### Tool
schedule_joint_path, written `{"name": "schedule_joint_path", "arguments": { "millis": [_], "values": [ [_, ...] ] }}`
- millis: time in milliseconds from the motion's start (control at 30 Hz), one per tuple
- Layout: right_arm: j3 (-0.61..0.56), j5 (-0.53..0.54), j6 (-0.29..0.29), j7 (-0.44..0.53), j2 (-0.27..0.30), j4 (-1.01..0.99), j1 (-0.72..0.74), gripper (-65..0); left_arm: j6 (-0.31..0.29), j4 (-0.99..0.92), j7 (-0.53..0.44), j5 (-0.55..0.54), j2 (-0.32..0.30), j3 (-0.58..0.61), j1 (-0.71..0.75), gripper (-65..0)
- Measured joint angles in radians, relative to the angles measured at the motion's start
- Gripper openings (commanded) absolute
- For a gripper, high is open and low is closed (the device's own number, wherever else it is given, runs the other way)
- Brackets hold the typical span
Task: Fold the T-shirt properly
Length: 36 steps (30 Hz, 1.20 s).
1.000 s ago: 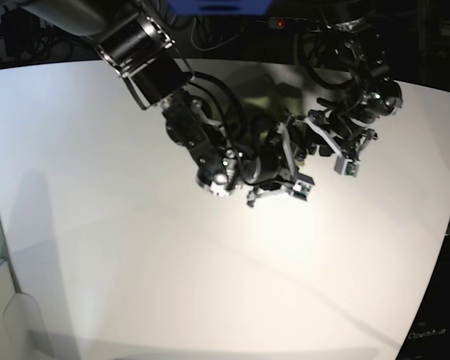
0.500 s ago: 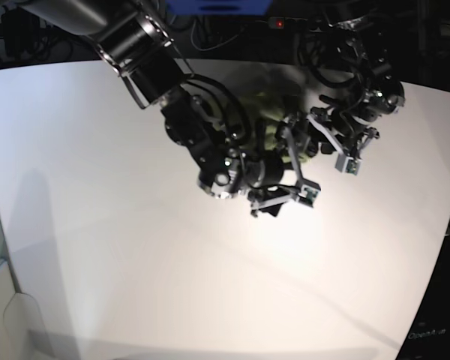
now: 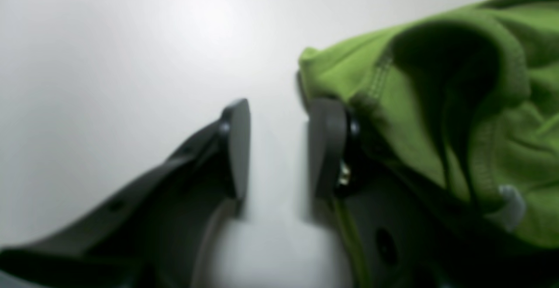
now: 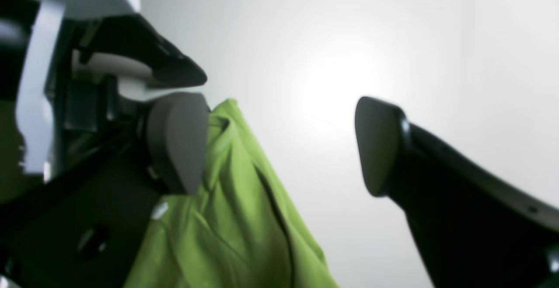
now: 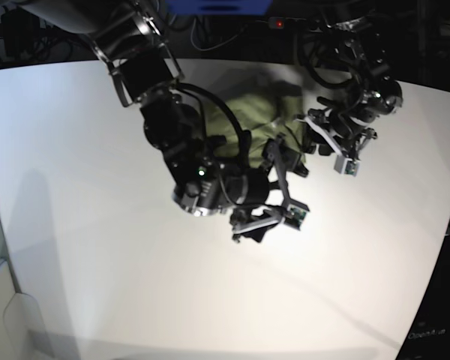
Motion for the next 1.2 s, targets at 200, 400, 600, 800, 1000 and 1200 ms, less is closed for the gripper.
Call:
{"name": "schedule_joint_path", "arguments": {
  "millis": [200,400,600,800,1000,1200],
  "values": [
    [0.145,-0.002,0.003,-0.035,0.135,0.043,-0.019,-24.5,-0.001,0.001,-0.010,-0.016,-0.006,0.002,0.013,-42.4],
    [0.245,-0.008,0.005,-0.038,0.270,0.092,-0.140,-51.2,0.000,0.000,-0.011,-0.008,-0.003,0.002,0.013,-42.4],
    [0.318,0.005,0.004,-0.027,0.320,0.251,-0.274,-60.5,-0.002,-0.001,-0.005,-0.011,-0.005,0.003,0.011,-42.4],
    [0.322,0.014,0.003,-0.018,0.341,0.343,-0.370,-64.7,-0.001,-0.001,-0.005,-0.008,-0.005,0.005,0.008,-42.4],
    [0.327,0.005,0.004,0.023,0.340,0.342,-0.473,-64.7,0.000,-0.001,-0.005,-0.008,0.000,0.005,0.008,-42.4],
    [0.321,0.011,0.003,0.045,0.303,0.343,-0.494,-64.7,-0.001,-0.001,-0.007,-0.008,0.000,0.005,0.008,-42.4]
  ]
}}
